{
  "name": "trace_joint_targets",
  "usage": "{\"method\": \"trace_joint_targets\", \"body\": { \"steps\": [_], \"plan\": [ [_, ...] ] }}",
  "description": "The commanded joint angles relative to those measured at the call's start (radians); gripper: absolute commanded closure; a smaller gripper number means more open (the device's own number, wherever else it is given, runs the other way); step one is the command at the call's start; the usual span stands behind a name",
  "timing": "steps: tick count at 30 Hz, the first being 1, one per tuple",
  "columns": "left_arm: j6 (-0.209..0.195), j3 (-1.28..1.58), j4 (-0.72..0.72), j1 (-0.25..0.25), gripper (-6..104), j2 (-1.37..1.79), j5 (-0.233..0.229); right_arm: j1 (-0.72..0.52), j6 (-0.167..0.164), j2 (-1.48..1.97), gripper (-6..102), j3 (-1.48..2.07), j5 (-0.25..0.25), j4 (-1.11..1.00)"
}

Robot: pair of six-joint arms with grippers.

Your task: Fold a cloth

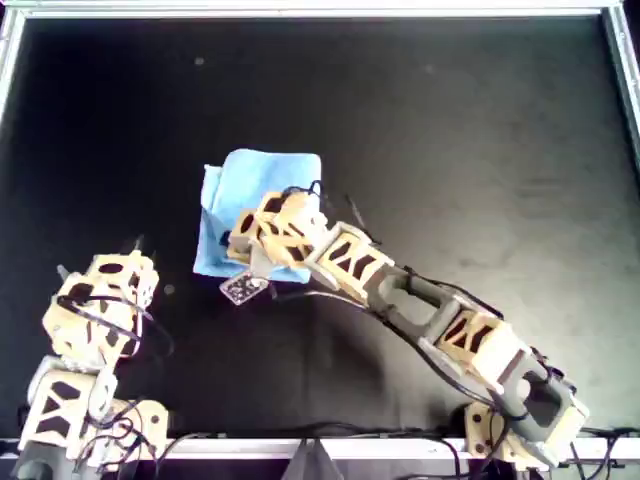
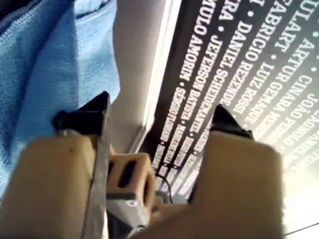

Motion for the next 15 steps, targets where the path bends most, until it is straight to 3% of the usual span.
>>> {"method": "trace_joint_targets", "body": {
  "steps": [1, 6, 13, 15],
  "plan": [
    [0.006, -0.012, -0.009, 0.023, 27, 0.008, -0.005, 0.006, 0.008, 0.035, 59, -0.078, -0.011, -0.018],
    [0.006, -0.012, -0.009, 0.023, 27, 0.008, -0.005, 0.006, 0.008, 0.041, 45, -0.078, -0.011, -0.018],
    [0.006, -0.012, -0.009, 0.023, 27, 0.008, -0.005, 0.003, 0.006, 0.094, 44, -0.072, -0.012, -0.012],
    [0.006, -0.012, -0.009, 0.023, 27, 0.008, -0.005, -0.015, -0.009, 0.155, 45, -0.051, -0.005, 0.005]
  ]
}}
